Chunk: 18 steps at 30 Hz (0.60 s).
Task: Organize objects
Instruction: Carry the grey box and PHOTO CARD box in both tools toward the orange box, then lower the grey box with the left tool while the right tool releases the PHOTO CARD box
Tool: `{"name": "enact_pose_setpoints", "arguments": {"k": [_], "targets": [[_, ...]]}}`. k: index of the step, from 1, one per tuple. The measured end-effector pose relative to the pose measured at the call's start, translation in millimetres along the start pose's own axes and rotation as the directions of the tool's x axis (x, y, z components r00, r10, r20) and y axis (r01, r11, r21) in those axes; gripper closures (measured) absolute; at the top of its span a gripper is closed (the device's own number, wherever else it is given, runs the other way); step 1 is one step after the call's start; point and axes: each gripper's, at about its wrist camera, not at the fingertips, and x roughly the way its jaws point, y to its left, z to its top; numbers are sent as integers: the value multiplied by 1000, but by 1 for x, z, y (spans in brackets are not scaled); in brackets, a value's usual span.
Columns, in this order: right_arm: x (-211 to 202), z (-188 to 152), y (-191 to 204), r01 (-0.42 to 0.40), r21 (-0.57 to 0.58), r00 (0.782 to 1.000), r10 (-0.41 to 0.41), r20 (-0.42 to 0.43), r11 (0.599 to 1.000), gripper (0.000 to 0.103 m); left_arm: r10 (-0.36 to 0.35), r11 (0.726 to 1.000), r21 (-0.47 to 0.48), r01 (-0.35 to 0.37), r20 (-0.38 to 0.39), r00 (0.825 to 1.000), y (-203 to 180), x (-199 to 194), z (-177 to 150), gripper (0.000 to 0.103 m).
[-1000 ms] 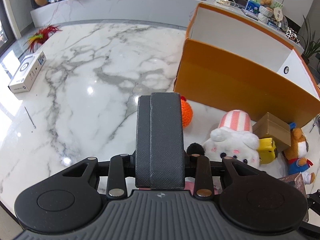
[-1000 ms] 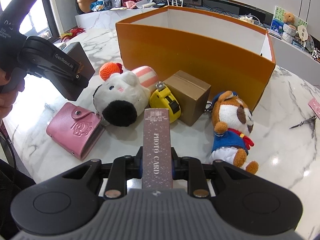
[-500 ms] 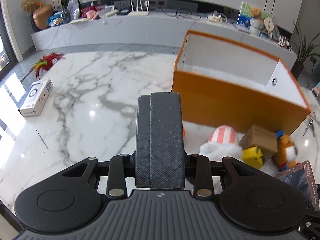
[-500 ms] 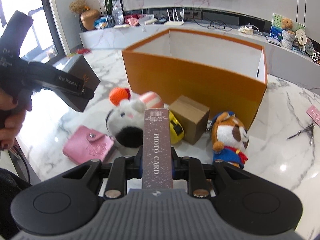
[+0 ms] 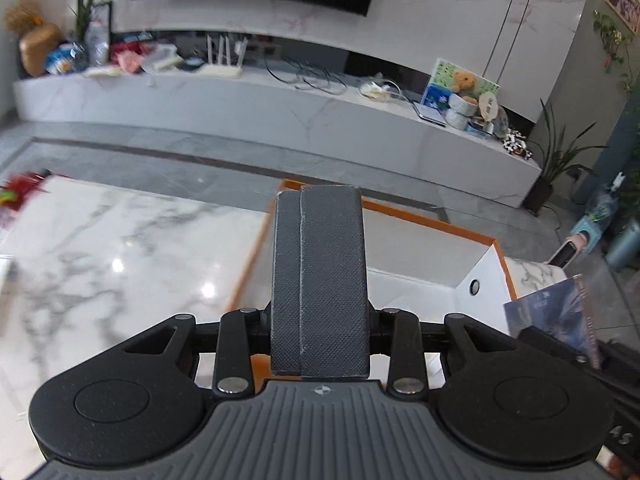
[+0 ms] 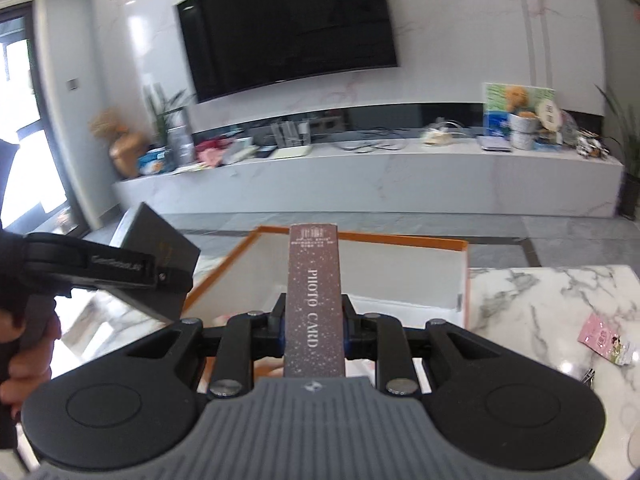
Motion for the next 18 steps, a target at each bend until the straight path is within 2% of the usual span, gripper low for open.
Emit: {"name": "enact_pose_setpoints", "arguments": {"k": [2,7,12,18], "targets": [[22,-2,-13,15,49,1000,-14,-22,999,79,-8,1000,-6,8,-19,1000,-2,27,5,64],[63,-7,-33,53,73,996,-47,-80,996,79,1,1000,-16,-2,-80,997,-3,79,6,64],[88,-19,-38,52,99,990,-38,-134,994,79,-14,1000,-10,13,-118,993,-11,102,2,64],[110,-28,-26,6,97,980,13,-197,995,79,-22,999,30,27,-164,986,-31,115,-8,64]]}}
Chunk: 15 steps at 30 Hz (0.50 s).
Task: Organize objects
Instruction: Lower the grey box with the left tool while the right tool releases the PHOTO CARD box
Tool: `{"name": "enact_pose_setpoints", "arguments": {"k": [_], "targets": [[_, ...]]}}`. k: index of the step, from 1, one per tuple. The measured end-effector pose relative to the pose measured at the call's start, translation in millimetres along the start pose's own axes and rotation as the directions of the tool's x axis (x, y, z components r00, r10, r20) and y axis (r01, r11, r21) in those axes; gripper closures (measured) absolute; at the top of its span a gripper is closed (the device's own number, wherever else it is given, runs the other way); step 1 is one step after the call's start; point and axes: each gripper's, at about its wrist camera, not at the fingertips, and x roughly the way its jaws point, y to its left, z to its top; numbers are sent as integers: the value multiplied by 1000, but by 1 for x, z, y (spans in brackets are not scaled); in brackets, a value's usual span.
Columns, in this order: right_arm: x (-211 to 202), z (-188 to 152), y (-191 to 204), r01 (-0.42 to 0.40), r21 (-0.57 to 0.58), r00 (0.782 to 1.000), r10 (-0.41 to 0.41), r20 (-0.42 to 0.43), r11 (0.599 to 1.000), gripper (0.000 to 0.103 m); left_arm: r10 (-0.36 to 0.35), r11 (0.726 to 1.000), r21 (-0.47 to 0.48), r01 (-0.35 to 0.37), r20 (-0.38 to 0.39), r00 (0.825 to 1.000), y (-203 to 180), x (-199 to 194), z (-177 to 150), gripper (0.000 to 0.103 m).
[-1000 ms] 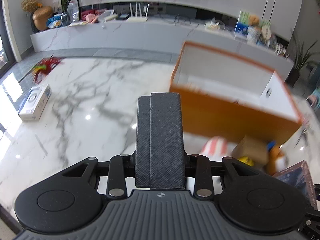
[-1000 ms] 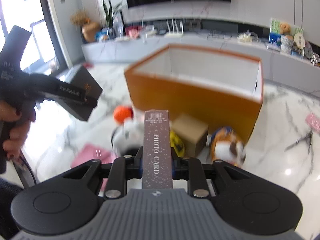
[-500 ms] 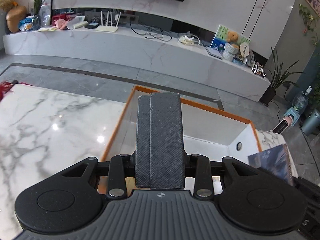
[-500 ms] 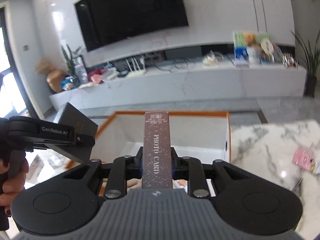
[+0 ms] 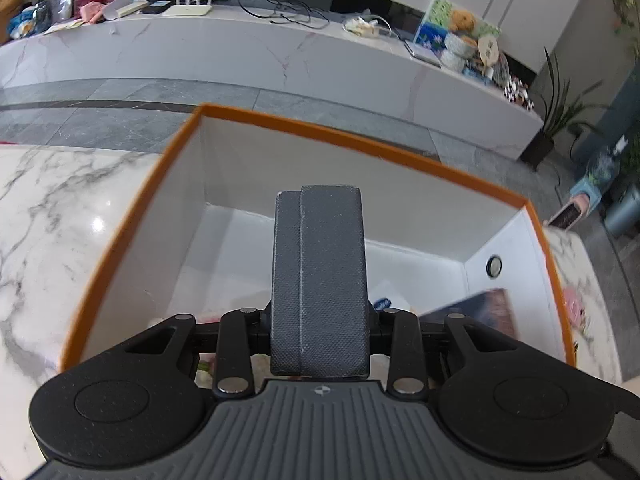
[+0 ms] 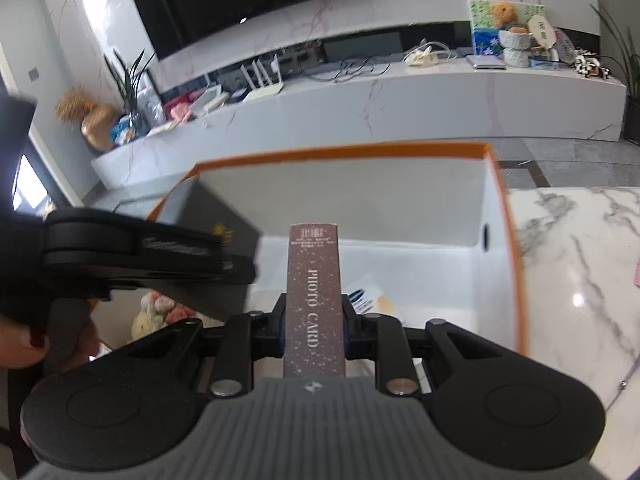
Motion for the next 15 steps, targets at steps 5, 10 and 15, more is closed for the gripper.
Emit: {"name": "enact_pose_setpoints", "arguments": {"k": [5,10,15], "targets": [[10,-7,6,35,-14,999,-36,-37,999,79,36,999,18,-35,-23,999,-9,7,-4,64],[15,-13,5,78,-33,995,-80,-62,996,79,78,996,46,-76,-45,996,-16,12,-7,64],[18,-14,3,96,-32,992,-99,-77,995,79,56,997,50,-52,-67,996,-15,18,-7,64]]}}
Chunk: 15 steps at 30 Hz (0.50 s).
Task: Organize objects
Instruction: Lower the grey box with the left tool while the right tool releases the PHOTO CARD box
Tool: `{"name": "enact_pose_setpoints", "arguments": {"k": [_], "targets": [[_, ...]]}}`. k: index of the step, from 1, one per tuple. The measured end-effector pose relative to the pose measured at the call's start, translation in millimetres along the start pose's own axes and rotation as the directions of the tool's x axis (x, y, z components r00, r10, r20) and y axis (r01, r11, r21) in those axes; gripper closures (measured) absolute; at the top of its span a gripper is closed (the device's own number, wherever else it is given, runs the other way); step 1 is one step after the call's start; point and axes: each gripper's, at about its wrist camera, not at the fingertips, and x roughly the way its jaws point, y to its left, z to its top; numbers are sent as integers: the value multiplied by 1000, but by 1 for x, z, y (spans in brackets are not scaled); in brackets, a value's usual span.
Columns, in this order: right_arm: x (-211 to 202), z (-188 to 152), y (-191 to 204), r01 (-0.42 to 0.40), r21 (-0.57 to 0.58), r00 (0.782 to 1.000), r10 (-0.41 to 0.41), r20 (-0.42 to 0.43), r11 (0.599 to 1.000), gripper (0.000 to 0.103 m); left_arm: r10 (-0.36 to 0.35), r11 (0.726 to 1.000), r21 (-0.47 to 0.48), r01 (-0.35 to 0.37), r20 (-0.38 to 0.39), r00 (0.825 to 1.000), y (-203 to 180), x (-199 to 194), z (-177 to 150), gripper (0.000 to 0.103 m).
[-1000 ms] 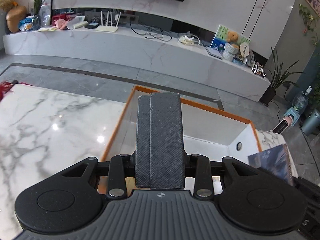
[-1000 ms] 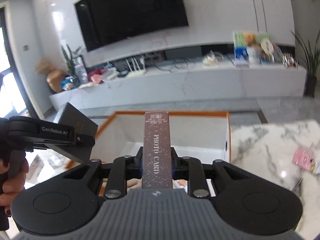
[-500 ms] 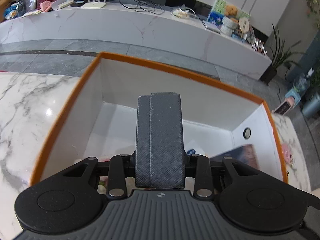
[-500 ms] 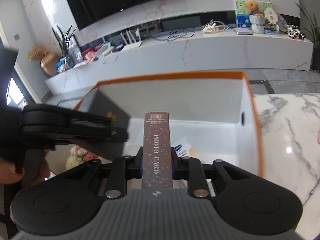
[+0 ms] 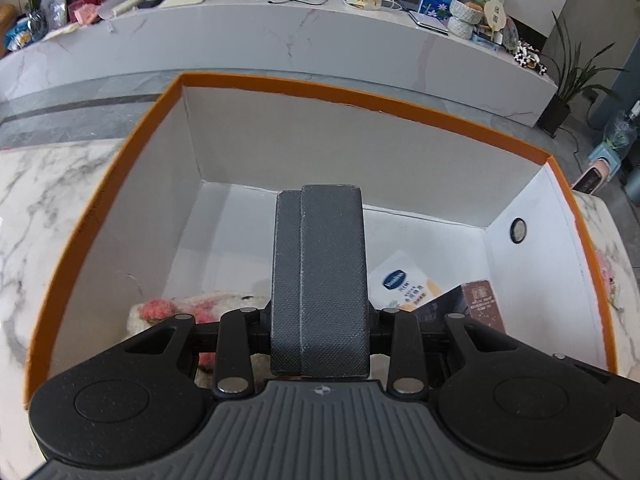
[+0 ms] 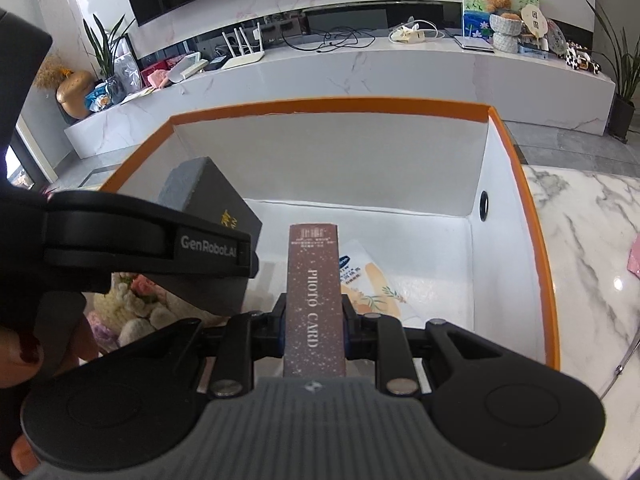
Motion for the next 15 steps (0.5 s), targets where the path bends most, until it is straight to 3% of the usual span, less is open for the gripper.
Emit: {"name": "enact_pose_setpoints", "arguments": {"k": [4,7,15], "targets": [[-1,1,-4,11,4,1000,-11,-3,1000,79,-46,999,-5,46,-37,998,0,4,-1,64],[-1,2,-6,74,-9,997,-74,2,997,79,-11,1000,24,12,-37,999,-6,4,-2,64],[1,3,-6,73,-24,997,-73,-24,997,79,52,996,78,-45,-86,995,-17,4,-8,64]]}}
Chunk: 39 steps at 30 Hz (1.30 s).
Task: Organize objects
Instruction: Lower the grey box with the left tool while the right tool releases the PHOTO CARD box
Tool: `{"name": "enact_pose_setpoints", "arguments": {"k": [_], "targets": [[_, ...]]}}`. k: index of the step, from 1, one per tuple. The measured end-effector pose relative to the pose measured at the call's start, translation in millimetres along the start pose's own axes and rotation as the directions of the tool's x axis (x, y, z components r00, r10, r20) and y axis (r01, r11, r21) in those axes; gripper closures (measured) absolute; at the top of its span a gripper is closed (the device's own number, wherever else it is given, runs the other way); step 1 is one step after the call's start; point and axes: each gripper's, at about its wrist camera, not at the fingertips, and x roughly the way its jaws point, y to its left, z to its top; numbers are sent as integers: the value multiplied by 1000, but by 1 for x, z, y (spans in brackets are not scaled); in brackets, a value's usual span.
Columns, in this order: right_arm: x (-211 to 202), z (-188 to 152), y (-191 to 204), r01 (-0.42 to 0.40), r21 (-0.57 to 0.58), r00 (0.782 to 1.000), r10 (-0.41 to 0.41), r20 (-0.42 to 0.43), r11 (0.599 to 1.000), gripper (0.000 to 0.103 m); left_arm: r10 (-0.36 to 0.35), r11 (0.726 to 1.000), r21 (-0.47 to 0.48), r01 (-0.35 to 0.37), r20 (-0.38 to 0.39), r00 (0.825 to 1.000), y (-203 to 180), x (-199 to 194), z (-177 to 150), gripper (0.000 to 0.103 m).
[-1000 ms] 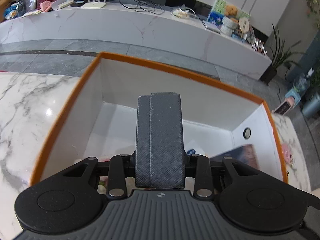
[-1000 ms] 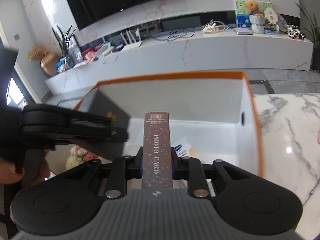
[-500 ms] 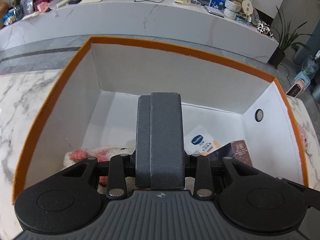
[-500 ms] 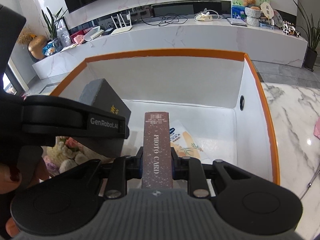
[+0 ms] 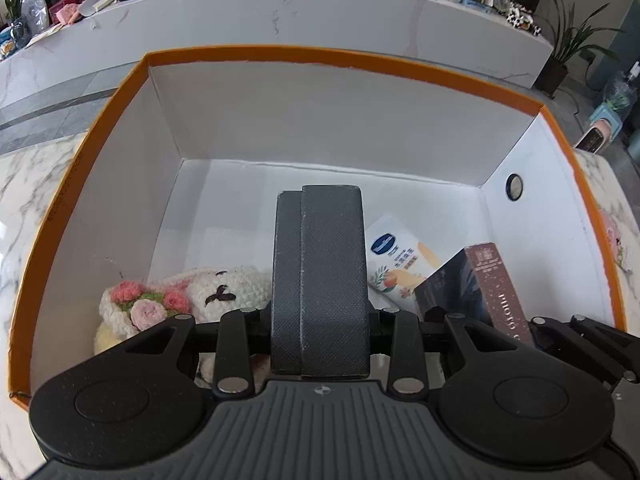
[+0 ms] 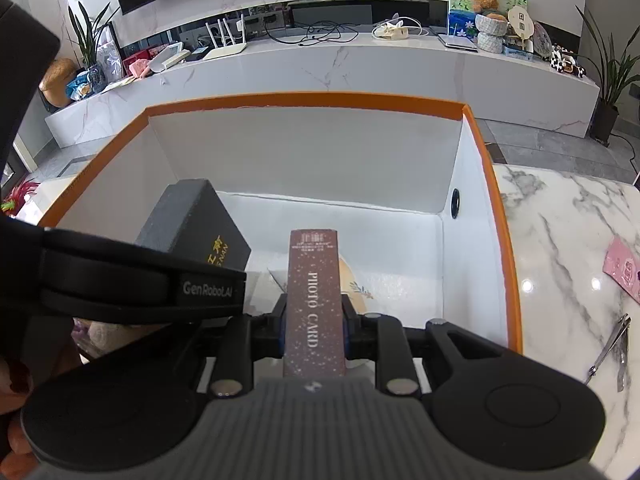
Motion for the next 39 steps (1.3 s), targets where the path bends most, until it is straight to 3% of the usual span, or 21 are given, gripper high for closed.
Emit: {"name": "enact_pose_setpoints", "arguments": {"k": [9,24,27,29,39], "targets": [[0,1,1,0,2,1000,0,-26,1000,78,-1,1000,-24,0,-55,999,5,1,-3,64],[-2,1,3,27,-3,1000,-27,-14,1000,73,3,999,-50,-6,-58,998,1,2,-5,63],[-3,1,3,19,-4,1000,-19,-12,1000,65,-3,998,-63,0,-40,999,1,-2,-2,59],[-4,1,4,17,-6,1000,-17,-8,1000,61,-7,998,-65,6,-26,1000,0,-6,-2,49],[-8,2,4,20,-11,1000,-20,2,1000,58,35,997,-69,-33,17,999,-3,-15,-1,45]]}}
